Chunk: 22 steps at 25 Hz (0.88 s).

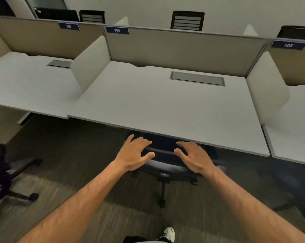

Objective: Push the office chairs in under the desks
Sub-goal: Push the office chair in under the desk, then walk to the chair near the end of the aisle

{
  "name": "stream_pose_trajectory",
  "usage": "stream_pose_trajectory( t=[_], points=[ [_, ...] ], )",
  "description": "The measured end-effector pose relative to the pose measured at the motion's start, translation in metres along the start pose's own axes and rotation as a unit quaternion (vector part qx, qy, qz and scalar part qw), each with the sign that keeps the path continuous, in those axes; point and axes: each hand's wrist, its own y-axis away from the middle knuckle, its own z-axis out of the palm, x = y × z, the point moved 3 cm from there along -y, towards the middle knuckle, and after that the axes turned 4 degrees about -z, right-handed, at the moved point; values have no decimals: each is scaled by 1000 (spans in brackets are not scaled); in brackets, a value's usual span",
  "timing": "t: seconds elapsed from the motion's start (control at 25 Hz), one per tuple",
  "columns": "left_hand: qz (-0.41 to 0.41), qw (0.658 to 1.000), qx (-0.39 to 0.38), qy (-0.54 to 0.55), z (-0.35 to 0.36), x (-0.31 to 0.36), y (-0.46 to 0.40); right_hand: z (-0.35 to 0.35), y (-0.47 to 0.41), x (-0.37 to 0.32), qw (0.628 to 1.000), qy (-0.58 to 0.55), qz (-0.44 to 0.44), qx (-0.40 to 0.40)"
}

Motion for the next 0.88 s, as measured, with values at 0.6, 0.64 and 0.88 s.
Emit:
stream_pose_trajectory(
  t=[0.6,0.64,0.88],
  points=[
    [-364,888,282,5,-191,-180,347,65,-91,-438,877,-30,-471,-92],
    [-374,879,296,1,-200,-189,374,71,-84,-471,866,-21,-492,-88],
    [-404,849,340,-18,-237,-246,516,107,-31,-646,811,-52,-579,-62]
  ],
)
